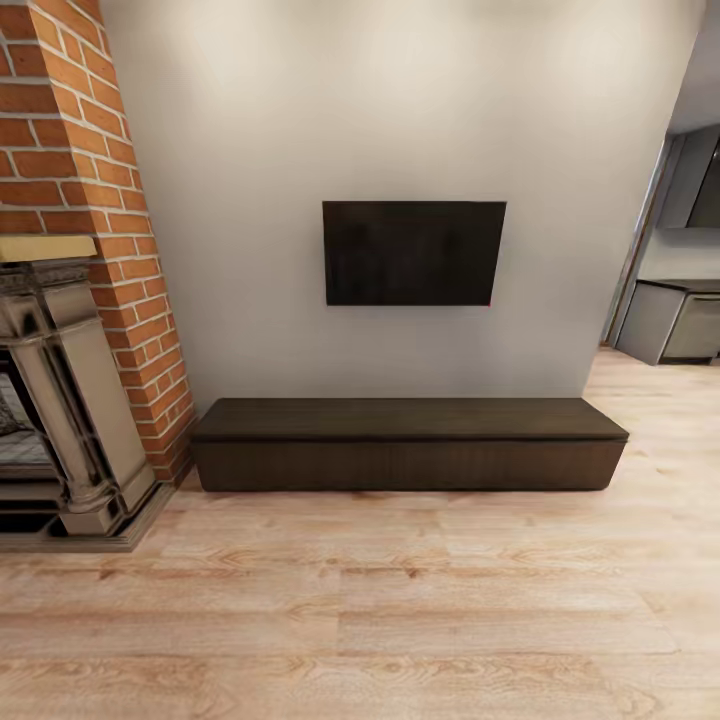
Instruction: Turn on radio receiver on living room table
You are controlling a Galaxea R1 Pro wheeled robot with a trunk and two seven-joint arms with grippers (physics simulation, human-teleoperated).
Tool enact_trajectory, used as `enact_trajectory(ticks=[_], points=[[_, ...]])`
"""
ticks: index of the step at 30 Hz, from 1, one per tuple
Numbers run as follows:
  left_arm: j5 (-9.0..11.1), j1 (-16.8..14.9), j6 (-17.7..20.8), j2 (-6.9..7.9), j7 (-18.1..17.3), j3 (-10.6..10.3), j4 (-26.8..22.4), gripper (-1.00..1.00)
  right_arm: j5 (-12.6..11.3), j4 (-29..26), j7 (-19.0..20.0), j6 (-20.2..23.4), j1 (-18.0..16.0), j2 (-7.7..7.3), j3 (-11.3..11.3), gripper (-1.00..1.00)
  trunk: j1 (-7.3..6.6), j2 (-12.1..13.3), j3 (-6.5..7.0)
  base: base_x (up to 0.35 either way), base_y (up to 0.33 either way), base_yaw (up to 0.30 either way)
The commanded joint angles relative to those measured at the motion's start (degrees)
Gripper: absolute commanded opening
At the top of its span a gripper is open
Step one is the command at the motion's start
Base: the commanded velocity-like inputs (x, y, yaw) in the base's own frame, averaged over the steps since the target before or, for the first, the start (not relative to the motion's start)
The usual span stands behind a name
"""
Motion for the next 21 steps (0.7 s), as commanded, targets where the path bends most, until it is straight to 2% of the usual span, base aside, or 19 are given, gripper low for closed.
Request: enact_trajectory(ticks=[1,13,15,21], points=[[0.0,0.0,0.0,0.0,0.0,0.0,0.0,1.0,0.0,0.0,0.0,0.0,0.0,0.0,0.0,1.0,0.01,0.0,0.0,0.0,0.0,0.0],[-0.2,3.1,-0.9,-3.87,-0.1,0.2,-0.2,1.0,0.0,-0.2,-0.1,-0.1,-2.5,3.87,0.1,1.0,0.01,0.0,0.0,0.0,0.0,0.0],[-0.2,3.1,-0.9,-4.51,-0.1,0.1,-0.2,1.0,0.0,-0.2,-0.1,-0.1,-2.5,4.04,0.1,1.0,0.01,0.0,0.0,0.0,0.0,0.0],[-0.1,3.1,-1.6,-4.96,-0.1,0.0,-0.2,1.0,0.0,-0.3,-0.1,-0.7,-2.6,4.1,0.0,1.0,0.01,0.0,0.0,0.0,0.0,0.0]])
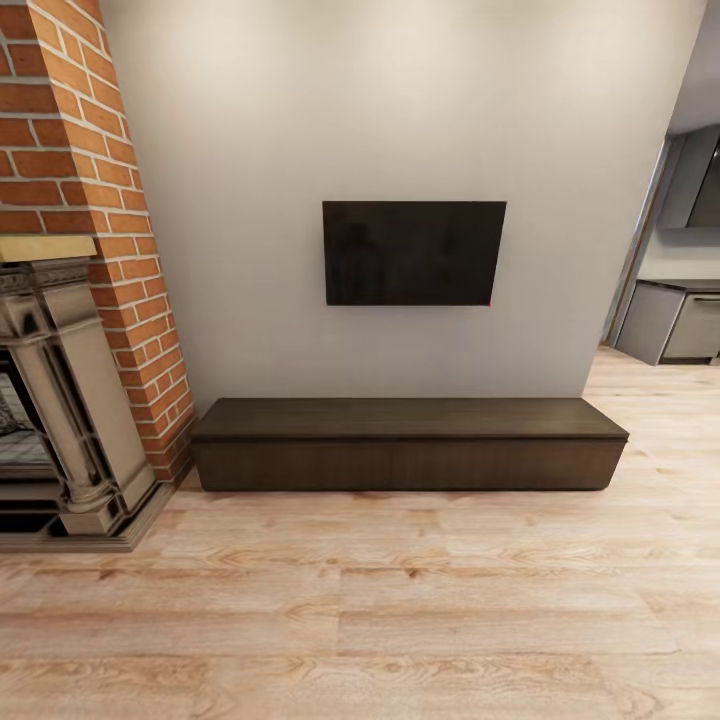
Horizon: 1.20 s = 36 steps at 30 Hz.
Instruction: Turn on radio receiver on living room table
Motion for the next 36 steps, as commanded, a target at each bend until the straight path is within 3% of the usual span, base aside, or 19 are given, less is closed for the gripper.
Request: enact_trajectory(ticks=[1,5,10,11,14,17,22,28,36], points=[[0.0,0.0,-0.3,-0.03,0.0,-0.1,-0.1,1.0,0.0,-0.1,0.0,-0.3,0.0,0.01,0.0,1.0,0.0,0.0,0.0,0.0,0.0,0.0],[0.0,0.0,-1.6,0.66,0.1,0.1,-1.4,1.0,0.1,-1.4,0.4,-1.6,-0.1,-0.21,0.0,1.0,0.0,0.0,0.0,0.0,0.0,0.0],[-0.2,0.0,-3.2,1.4,0.5,1.0,-3.0,1.0,0.2,-3.0,0.6,-2.4,-0.1,-1.77,0.0,1.0,0.0,0.0,0.0,0.0,0.0,0.0],[-0.1,0.0,-2.7,1.73,0.6,3.3,-22.5,1.0,0.1,-24.6,0.7,-2.4,-0.1,-4.1,-0.1,1.0,0.0,0.0,0.0,0.0,0.0,0.0],[-0.1,0.0,1.3,2.59,0.5,7.3,-30.1,1.0,0.0,-31.6,0.7,-2.3,-0.1,-5.05,-0.2,1.0,0.0,0.0,0.0,0.0,0.0,0.0],[-0.1,0.0,8.6,3.75,0.4,12.1,-41.6,1.0,0.1,-37.8,0.8,-2.3,-0.1,-5.43,-0.2,1.0,0.0,0.0,0.0,0.0,0.0,0.0],[0.0,0.0,10.9,4.3,0.4,13.8,-52.1,1.0,0.1,-45.3,0.7,-2.3,-0.1,-5.44,0.2,1.0,0.0,0.0,0.0,0.0,0.0,0.0],[0.1,0.0,11.4,3.76,0.4,15.0,-62.8,1.0,-0.3,-54.2,0.6,-1.8,-0.1,-5.42,-0.1,1.0,0.0,0.0,0.0,0.0,0.0,0.0],[0.8,0.0,13.4,0.86,0.3,15.3,-65.8,1.0,-0.9,-55.4,0.5,-1.9,-0.1,-5.32,-0.1,1.0,0.0,0.0,0.0,0.0,0.0,0.0]])
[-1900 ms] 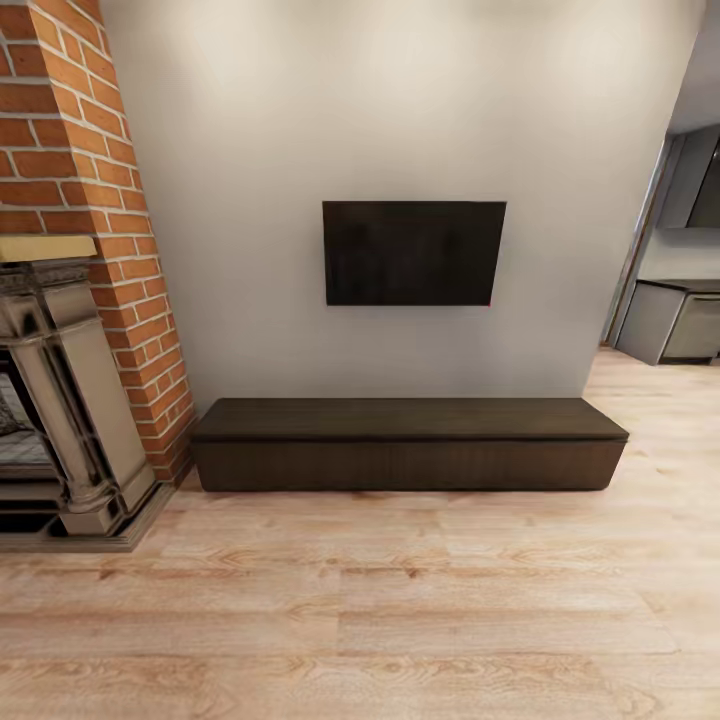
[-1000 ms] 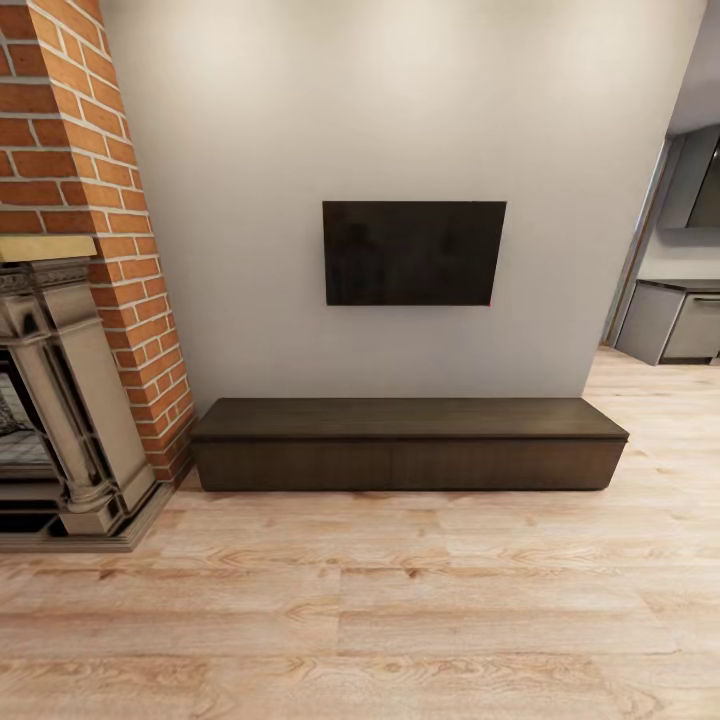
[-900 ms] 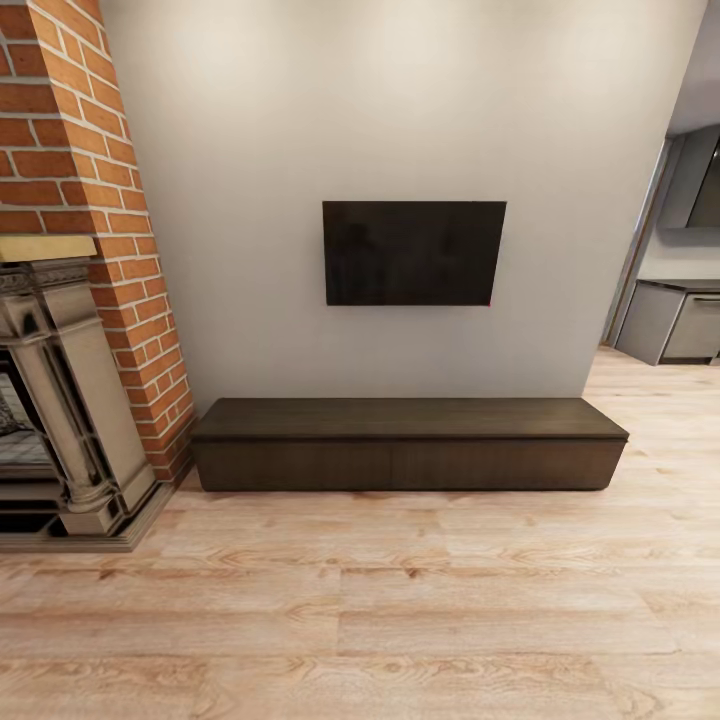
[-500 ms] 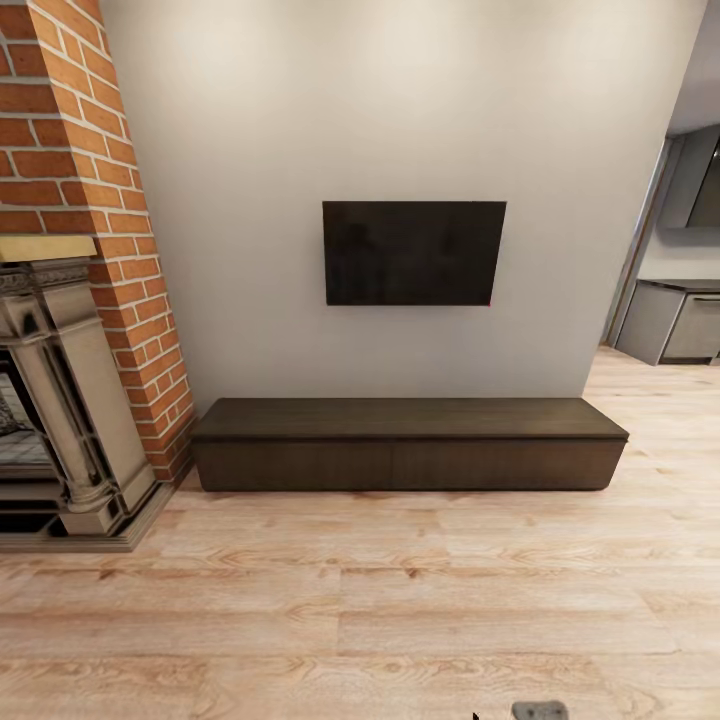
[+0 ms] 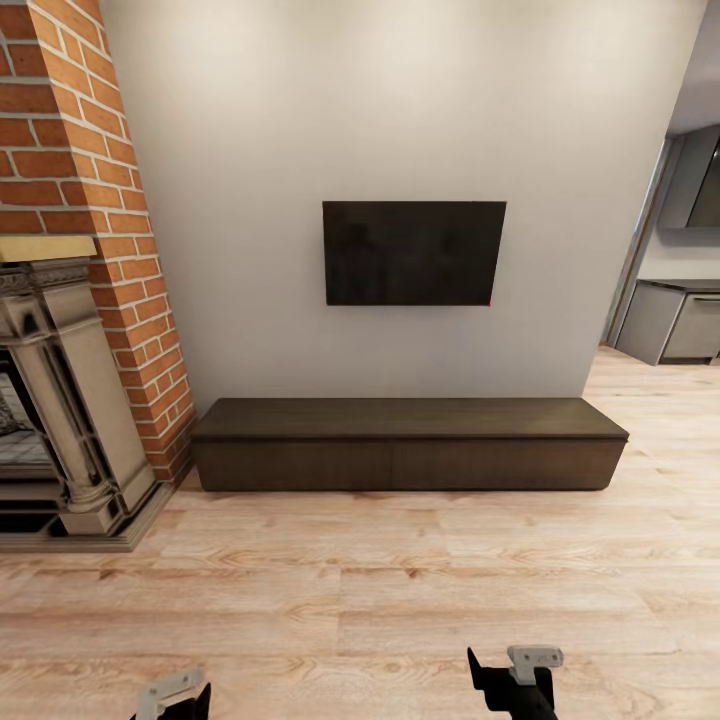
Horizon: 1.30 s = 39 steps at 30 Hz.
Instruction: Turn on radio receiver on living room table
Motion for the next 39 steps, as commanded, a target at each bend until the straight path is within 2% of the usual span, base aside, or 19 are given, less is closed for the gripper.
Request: enact_trajectory(ticks=[1,6,16,39], points=[[0.4,0.0,0.1,-0.31,0.0,0.0,0.0,1.0,0.0,0.1,0.0,0.0,0.0,0.03,0.0,1.0,0.0,0.0,0.0,0.0,0.0,0.0],[1.3,0.0,0.3,-0.56,0.1,0.2,2.6,1.0,-0.1,0.4,0.0,0.0,0.0,0.07,0.0,1.0,0.0,0.0,0.0,0.0,0.0,0.0],[1.3,0.0,-0.2,-0.65,0.2,0.1,6.4,1.0,-0.1,2.2,0.1,0.0,0.0,0.31,0.3,1.0,0.0,0.0,0.0,0.0,0.0,-0.011],[1.2,0.0,-0.4,-0.82,0.1,-0.1,7.9,1.0,-0.1,3.8,0.2,-0.1,0.0,0.34,0.1,1.0,0.0,0.0,0.0,0.0,0.0,-0.195]])
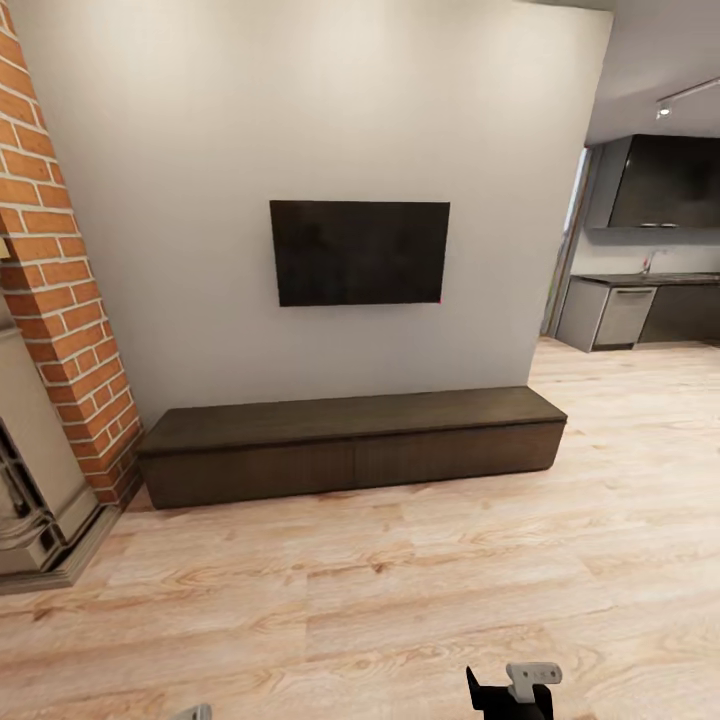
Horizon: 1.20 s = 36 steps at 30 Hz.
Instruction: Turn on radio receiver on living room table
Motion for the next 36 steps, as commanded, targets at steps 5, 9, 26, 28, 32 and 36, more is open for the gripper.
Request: enact_trajectory(ticks=[5,9,26,28,32,36], points=[[0.0,0.0,0.0,-0.01,0.0,0.0,0.1,1.0,0.0,0.0,-0.2,0.0,0.0,0.0,0.0,1.0,0.0,0.0,0.0,0.0,0.0,-0.214],[0.0,0.0,0.0,-0.02,-0.1,0.0,0.1,1.0,0.0,0.3,-0.5,-0.2,0.0,0.0,-0.1,1.0,0.0,0.0,0.0,0.0,0.0,-0.289],[0.3,0.0,-1.3,-0.09,0.1,0.0,0.4,1.0,0.0,1.1,-0.8,-0.4,0.0,0.0,-0.2,1.0,0.0,0.0,-0.01,0.0,0.0,-0.291],[0.3,0.0,-1.4,-0.09,0.1,0.0,0.4,1.0,0.0,1.2,-0.9,-0.4,0.0,0.0,-0.2,1.0,0.0,0.0,-0.04,0.0,0.0,-0.299],[0.4,0.0,-1.3,-0.09,-0.1,0.0,0.4,1.0,0.0,1.2,-0.7,-0.4,0.0,0.0,-0.2,1.0,0.0,0.0,-0.14,0.0,0.0,-0.3],[0.5,0.0,-1.3,-0.09,-0.1,0.0,0.4,1.0,0.0,1.2,-0.7,-0.4,0.0,0.0,-0.2,1.0,0.0,0.0,-0.23,0.0,0.0,-0.3]])
